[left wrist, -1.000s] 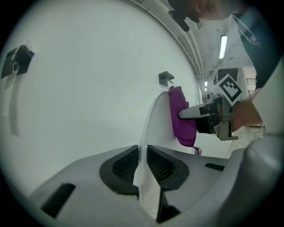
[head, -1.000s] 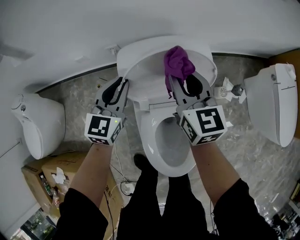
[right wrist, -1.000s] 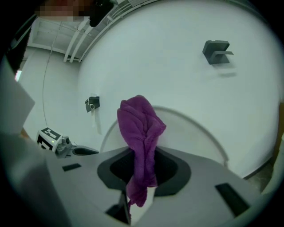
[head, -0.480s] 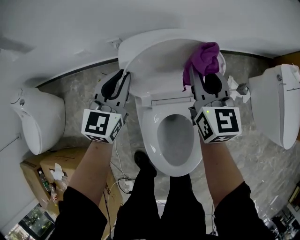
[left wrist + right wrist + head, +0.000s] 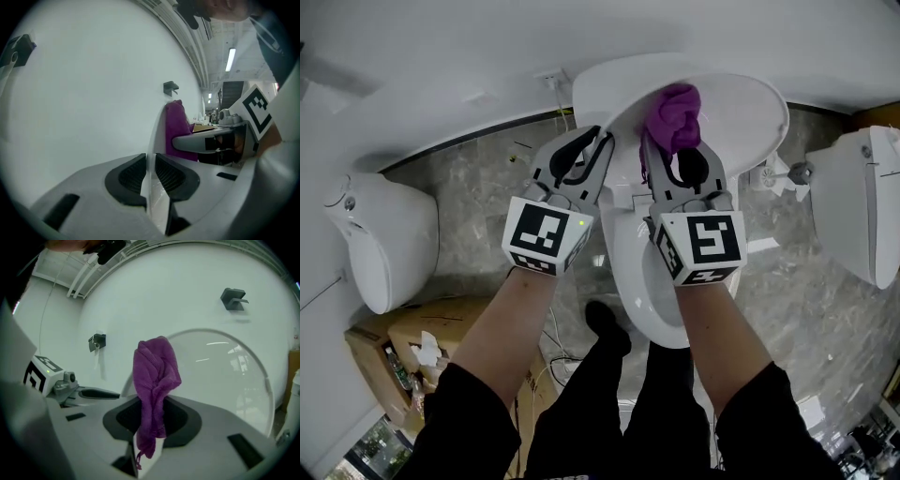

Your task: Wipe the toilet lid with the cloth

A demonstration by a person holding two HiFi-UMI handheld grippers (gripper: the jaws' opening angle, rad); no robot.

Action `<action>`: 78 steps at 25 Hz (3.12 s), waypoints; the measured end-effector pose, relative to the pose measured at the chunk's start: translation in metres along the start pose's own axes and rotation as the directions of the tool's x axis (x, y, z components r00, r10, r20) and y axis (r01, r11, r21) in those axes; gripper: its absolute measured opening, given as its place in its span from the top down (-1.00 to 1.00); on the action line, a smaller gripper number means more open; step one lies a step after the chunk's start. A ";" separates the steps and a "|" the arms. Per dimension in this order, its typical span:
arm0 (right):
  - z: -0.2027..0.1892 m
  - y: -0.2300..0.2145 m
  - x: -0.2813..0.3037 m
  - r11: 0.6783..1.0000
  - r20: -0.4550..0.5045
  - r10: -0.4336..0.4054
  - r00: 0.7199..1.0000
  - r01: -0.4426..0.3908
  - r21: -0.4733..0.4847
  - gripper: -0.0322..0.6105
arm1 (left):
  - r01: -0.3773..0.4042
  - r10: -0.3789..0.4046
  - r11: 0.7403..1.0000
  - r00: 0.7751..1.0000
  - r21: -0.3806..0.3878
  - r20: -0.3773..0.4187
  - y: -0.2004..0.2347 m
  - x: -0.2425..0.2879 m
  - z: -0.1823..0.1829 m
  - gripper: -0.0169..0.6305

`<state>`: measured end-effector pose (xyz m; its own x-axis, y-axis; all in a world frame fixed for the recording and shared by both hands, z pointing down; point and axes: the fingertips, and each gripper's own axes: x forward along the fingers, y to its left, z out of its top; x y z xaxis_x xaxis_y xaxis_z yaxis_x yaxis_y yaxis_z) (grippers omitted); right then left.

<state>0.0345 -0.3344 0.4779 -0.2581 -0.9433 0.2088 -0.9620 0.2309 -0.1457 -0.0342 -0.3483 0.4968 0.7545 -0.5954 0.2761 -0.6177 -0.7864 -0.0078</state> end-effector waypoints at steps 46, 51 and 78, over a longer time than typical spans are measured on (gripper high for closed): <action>-0.061 -0.080 -0.021 0.984 0.032 -0.175 0.984 0.176 -0.017 0.60 | 0.055 -0.058 0.997 0.997 0.047 0.052 -0.001 -0.001 0.005 0.73; -0.066 -0.037 -0.005 0.987 0.050 -0.160 0.986 0.159 0.028 0.60 | 0.124 -0.127 0.990 0.990 0.064 0.053 -0.003 -0.001 0.006 0.72; -0.106 -0.115 -0.032 0.995 -0.028 -0.007 1.000 0.004 -0.097 0.59 | -0.047 0.048 0.995 0.999 0.090 -0.008 0.003 -0.006 0.002 0.73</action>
<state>0.1439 -0.3055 0.5908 -0.2540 -0.9377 0.2371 -0.9671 0.2492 -0.0504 -0.0403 -0.3478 0.4934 0.7221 -0.6310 0.2834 -0.6301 -0.7691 -0.1070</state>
